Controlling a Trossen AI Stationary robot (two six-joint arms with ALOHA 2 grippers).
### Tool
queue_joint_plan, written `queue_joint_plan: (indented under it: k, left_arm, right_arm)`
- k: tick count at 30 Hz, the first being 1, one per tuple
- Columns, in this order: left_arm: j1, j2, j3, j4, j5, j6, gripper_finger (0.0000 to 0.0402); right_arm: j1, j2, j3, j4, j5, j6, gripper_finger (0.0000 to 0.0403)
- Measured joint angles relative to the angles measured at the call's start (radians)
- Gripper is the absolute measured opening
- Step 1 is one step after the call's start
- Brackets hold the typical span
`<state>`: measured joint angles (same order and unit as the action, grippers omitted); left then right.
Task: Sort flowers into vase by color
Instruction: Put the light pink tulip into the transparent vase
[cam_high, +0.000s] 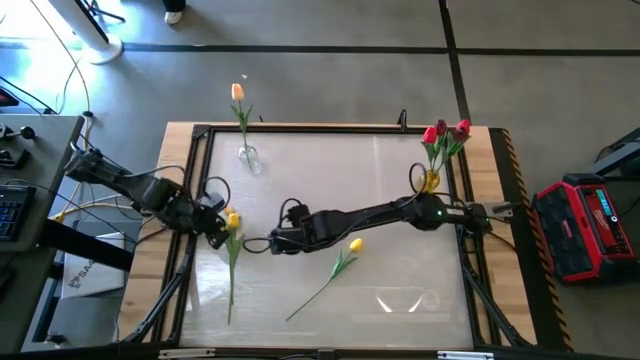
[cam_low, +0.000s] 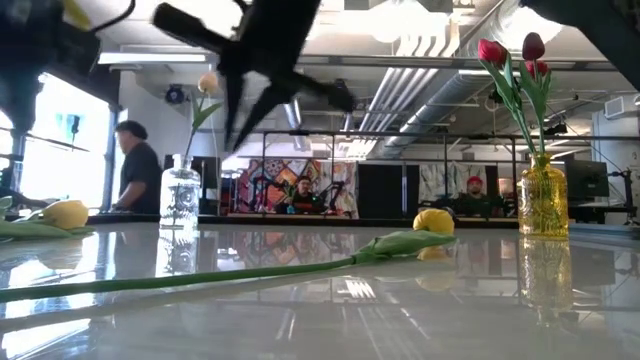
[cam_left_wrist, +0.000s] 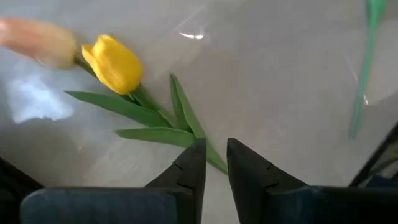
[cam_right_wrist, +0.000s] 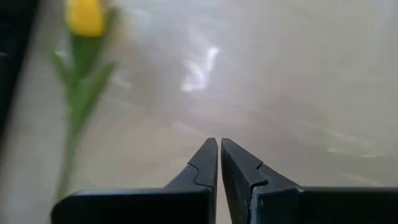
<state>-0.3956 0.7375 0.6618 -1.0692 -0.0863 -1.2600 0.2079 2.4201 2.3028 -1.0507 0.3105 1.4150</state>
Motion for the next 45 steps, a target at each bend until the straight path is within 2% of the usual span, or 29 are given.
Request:
queue_joint_plan:
  k: [8,14,20,26,30,33,39,45]
  left_arm:
    - [-0.052,0.034,-0.123,0.126,-0.001,-0.176,0.0094]
    - [-0.114,0.105,-0.17,0.153,0.004,-0.318,0.0093]
    - [-0.165,0.21,-0.198,0.289,0.004,-0.411,0.0092]
    - [-0.185,0.344,-0.199,0.35,0.02,-0.457,0.0092]
    - [-0.19,0.41,-0.198,0.459,0.053,-0.458,0.0092]
    - [-0.196,0.437,-0.167,0.539,0.04,-0.446,0.0092]
    - [-0.196,0.484,-0.09,0.545,-0.061,-0.422,0.0092]
    - [-0.222,0.547,-0.076,0.543,-0.038,-0.456,0.0092]
  right_arm:
    - [0.019,-0.066,0.035,-0.291,0.014,-0.053,0.0009]
    - [0.026,-0.136,0.034,-0.526,0.12,-0.072,0.0001]
    - [0.005,-0.205,-0.049,-0.517,0.119,-0.175,0.0]
    - [-0.006,-0.239,-0.134,-0.517,0.108,-0.206,0.0]
    - [0.001,-0.242,-0.141,-0.51,0.092,-0.244,0.0]
    - [0.003,-0.242,-0.14,-0.505,0.086,-0.253,0.0]
    - [0.002,-0.242,-0.138,-0.486,0.049,-0.3,0.0]
    - [0.016,-0.242,-0.137,-0.482,0.017,-0.317,0.0]
